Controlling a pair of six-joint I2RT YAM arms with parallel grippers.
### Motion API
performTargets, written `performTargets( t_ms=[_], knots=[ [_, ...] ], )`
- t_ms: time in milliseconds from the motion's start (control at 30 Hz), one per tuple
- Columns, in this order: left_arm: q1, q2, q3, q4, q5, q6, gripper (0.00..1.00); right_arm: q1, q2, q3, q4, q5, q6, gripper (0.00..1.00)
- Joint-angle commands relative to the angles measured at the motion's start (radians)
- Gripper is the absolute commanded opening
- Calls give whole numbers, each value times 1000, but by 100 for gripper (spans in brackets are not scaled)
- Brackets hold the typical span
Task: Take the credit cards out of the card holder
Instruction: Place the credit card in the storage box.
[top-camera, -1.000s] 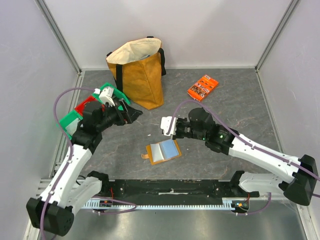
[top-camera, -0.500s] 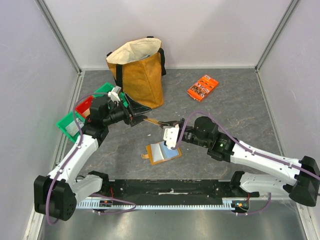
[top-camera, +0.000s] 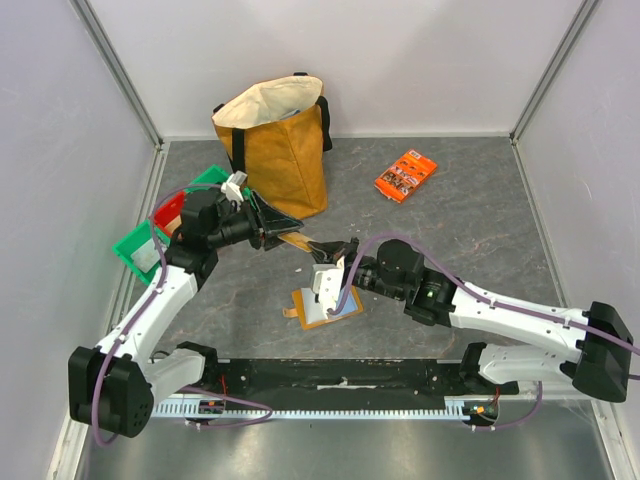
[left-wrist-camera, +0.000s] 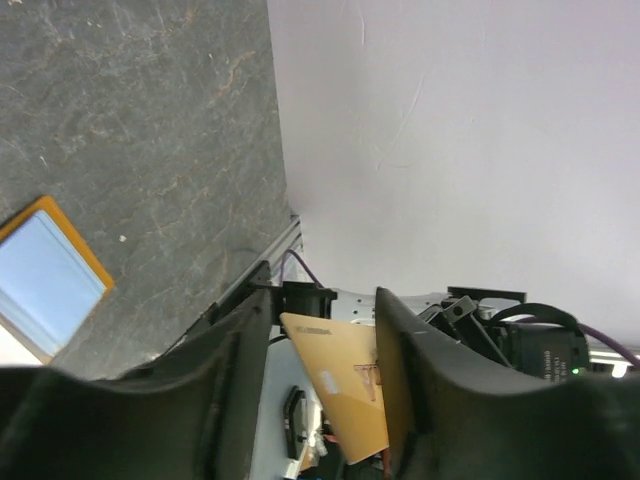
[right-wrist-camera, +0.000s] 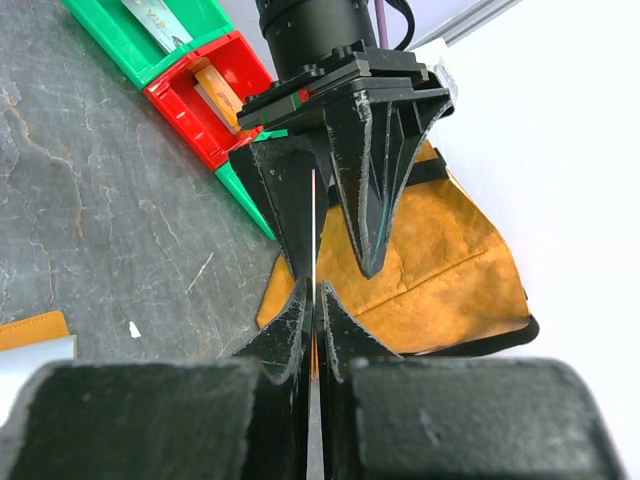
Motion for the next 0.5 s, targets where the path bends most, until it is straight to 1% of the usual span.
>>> performTargets(
  t_ms=[0, 67, 133, 167, 200, 300, 400, 467],
  knots=[
    [-8, -6, 38, 26, 56, -31, 43, 11, 17, -6, 59, 25, -66, 6],
    [-6, -8, 30, 44, 46, -42, 28, 14, 20, -6, 54, 27, -69, 7],
    [-5, -9, 13, 84, 31, -66, 16, 17, 20, -4, 47, 27, -69, 12],
    [-5, -9, 5, 102, 25, -74, 8, 17, 20, -4, 43, 27, -65, 15],
    [-6, -9, 1, 121, 17, -77, 2, 17, 20, -3, 37, 27, -57, 22],
    [-5, -12, 4, 130, -30, -39, 2, 17, 9, -4, 27, 44, -8, 39],
    [-3, -24, 10, 116, -105, 48, 2, 17, -8, -10, 13, 73, 76, 49],
    [-3, -46, 8, 89, -215, 131, 2, 17, -25, -26, 8, 105, 146, 56]
  ],
)
